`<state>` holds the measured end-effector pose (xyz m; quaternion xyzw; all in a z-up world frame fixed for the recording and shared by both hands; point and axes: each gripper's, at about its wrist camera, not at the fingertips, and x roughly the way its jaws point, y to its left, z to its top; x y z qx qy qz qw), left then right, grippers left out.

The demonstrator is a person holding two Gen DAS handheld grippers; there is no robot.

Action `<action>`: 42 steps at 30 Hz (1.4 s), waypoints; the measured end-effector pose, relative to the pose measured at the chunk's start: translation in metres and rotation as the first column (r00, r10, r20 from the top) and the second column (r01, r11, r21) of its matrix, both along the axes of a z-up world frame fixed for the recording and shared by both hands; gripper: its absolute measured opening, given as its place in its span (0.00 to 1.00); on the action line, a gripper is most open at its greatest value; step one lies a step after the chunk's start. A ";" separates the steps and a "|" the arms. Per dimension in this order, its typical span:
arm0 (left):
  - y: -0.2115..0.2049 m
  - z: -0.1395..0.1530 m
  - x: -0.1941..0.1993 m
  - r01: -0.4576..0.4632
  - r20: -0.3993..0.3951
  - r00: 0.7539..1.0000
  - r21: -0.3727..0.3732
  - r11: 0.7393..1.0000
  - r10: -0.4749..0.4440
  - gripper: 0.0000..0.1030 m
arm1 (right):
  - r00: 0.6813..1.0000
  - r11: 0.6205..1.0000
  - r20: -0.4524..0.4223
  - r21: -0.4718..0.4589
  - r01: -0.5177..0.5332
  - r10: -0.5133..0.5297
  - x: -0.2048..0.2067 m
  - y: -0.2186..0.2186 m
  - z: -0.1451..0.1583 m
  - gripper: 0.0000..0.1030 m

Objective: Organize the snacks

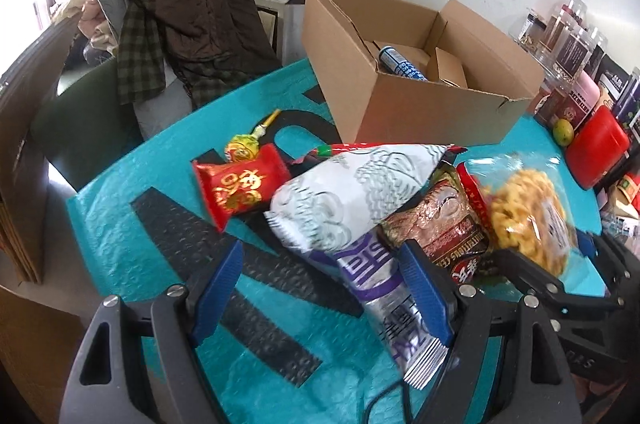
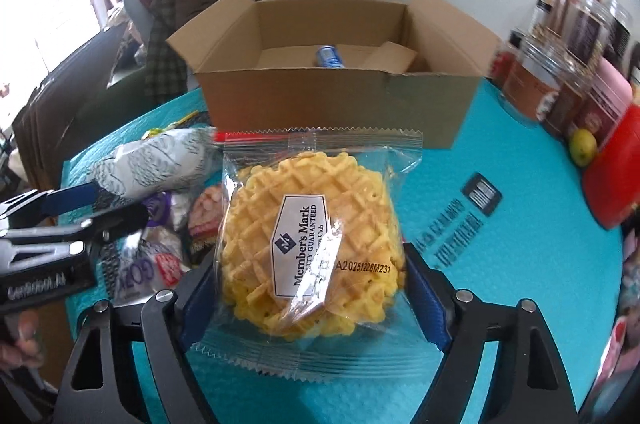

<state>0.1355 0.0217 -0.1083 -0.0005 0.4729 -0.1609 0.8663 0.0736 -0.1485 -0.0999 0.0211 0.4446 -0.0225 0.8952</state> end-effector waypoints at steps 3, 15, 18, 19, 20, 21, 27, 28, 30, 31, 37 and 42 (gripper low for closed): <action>-0.006 -0.007 0.003 0.015 -0.055 0.998 -0.013 1.000 -0.015 0.78 | 1.000 0.999 0.002 0.023 0.024 -0.024 -0.008 -0.009 0.002 0.80; -0.019 -0.031 -0.002 0.041 -0.051 0.998 0.041 0.998 -0.039 0.42 | 0.997 0.997 0.002 0.042 0.071 -0.071 -0.026 -0.025 0.002 0.80; -0.019 -0.030 -0.009 0.067 -0.045 0.997 0.051 0.996 -0.065 0.37 | 0.998 0.996 -0.005 0.047 0.069 -0.069 -0.030 -0.025 0.000 0.80; -0.018 -0.029 -0.011 0.076 -0.050 0.996 0.043 0.996 -0.074 0.37 | 0.998 0.996 -0.006 0.049 0.070 -0.069 -0.032 -0.025 0.000 0.80; -0.017 -0.029 -0.013 0.077 -0.052 0.996 0.039 0.996 -0.075 0.37 | 0.997 0.996 -0.007 0.051 0.071 -0.070 -0.034 -0.026 -0.001 0.80; -0.016 -0.028 -0.017 0.081 -0.054 0.995 0.037 0.996 -0.079 0.37 | 0.997 0.996 -0.007 0.055 0.071 -0.071 -0.036 -0.026 -0.001 0.80; -0.015 -0.028 -0.042 0.134 -0.086 0.987 0.012 0.991 -0.133 0.37 | 0.998 0.996 -0.009 0.047 0.070 -0.069 -0.052 -0.026 -0.001 0.80; -0.017 -0.027 -0.050 0.149 -0.081 0.986 0.022 0.989 -0.147 0.37 | 0.998 0.997 -0.011 0.047 0.069 -0.068 -0.054 -0.027 -0.002 0.80; -0.022 -0.027 -0.059 0.185 -0.080 0.980 0.028 0.982 -0.182 0.37 | 0.997 0.996 -0.016 0.047 0.071 -0.070 -0.061 -0.027 -0.004 0.80; -0.024 -0.026 -0.063 0.197 -0.080 0.978 0.024 0.980 -0.195 0.37 | 0.997 0.996 -0.019 0.047 0.074 -0.073 -0.065 -0.028 -0.005 0.80; -0.042 -0.022 -0.089 0.284 -0.071 0.957 0.007 0.959 -0.282 0.37 | 0.994 0.993 -0.040 0.046 0.105 -0.103 -0.087 -0.036 -0.010 0.80; -0.059 -0.019 -0.101 0.351 -0.050 0.935 0.019 0.936 -0.350 0.37 | 0.990 0.991 -0.062 0.029 0.130 -0.128 -0.104 -0.042 -0.013 0.80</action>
